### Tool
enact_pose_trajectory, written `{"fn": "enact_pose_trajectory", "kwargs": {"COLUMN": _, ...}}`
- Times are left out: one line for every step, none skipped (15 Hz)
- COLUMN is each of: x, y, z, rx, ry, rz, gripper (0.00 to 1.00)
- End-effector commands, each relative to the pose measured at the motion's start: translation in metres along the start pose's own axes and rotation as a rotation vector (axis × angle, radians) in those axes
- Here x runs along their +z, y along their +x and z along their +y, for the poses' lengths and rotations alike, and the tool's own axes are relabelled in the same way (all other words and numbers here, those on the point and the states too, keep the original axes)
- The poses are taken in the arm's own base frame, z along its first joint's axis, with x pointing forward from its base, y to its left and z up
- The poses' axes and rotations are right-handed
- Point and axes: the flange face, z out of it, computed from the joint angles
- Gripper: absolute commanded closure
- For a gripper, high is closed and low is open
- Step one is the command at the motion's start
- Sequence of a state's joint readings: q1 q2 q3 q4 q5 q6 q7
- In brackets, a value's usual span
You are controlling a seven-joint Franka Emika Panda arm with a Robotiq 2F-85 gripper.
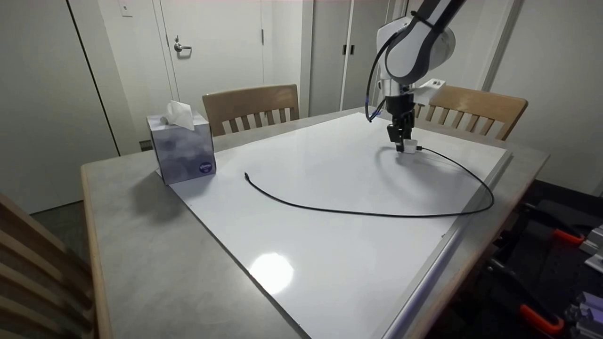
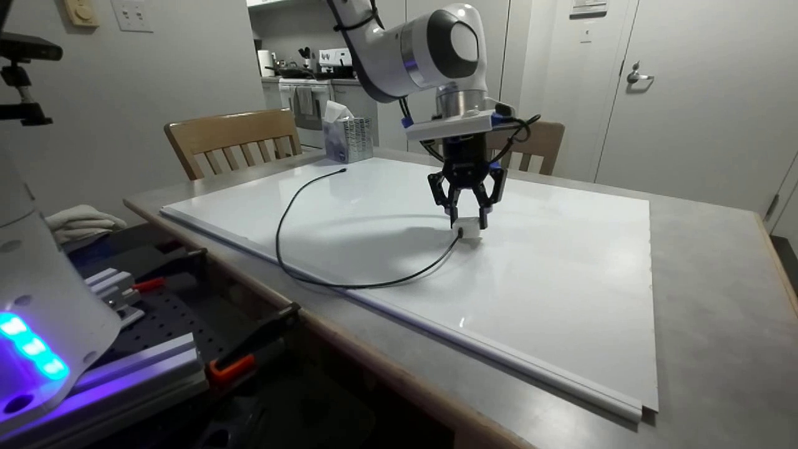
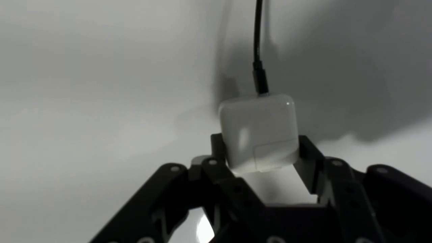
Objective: Unwrap the charger cable
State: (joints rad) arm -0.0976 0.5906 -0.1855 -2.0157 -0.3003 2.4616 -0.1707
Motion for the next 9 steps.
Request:
{"fn": "enact_pose_trajectory", "kwargs": {"x": 0.003, "y": -0.002, "z": 0.006, "rx": 0.018, "ry": 0.001, "rz": -0.006, "gripper": 0.47}}
{"fn": "enact_pose_trajectory", "kwargs": {"x": 0.004, "y": -0.004, "z": 0.009, "rx": 0.026, "ry": 0.002, "rz": -0.007, "gripper": 0.47}}
{"fn": "enact_pose_trajectory", "kwargs": {"x": 0.004, "y": -0.004, "z": 0.009, "rx": 0.030, "ry": 0.002, "rz": -0.007, "gripper": 0.47}}
{"fn": "enact_pose_trajectory", "kwargs": {"x": 0.003, "y": -0.003, "z": 0.008, "rx": 0.032, "ry": 0.002, "rz": -0.007, "gripper": 0.47}}
{"fn": "enact_pose_trajectory", "kwargs": {"x": 0.003, "y": -0.003, "z": 0.008, "rx": 0.034, "ry": 0.002, "rz": -0.007, "gripper": 0.47}}
{"fn": "enact_pose_trajectory", "kwargs": {"x": 0.003, "y": -0.003, "z": 0.008, "rx": 0.035, "ry": 0.002, "rz": -0.007, "gripper": 0.72}}
{"fn": "enact_pose_trajectory", "kwargs": {"x": 0.004, "y": -0.003, "z": 0.010, "rx": 0.057, "ry": 0.010, "rz": -0.022, "gripper": 0.72}}
{"fn": "enact_pose_trajectory", "kwargs": {"x": 0.004, "y": -0.003, "z": 0.014, "rx": 0.092, "ry": 0.005, "rz": -0.038, "gripper": 0.72}}
{"fn": "enact_pose_trajectory", "kwargs": {"x": 0.002, "y": -0.004, "z": 0.020, "rx": 0.136, "ry": 0.002, "rz": -0.046, "gripper": 0.72}}
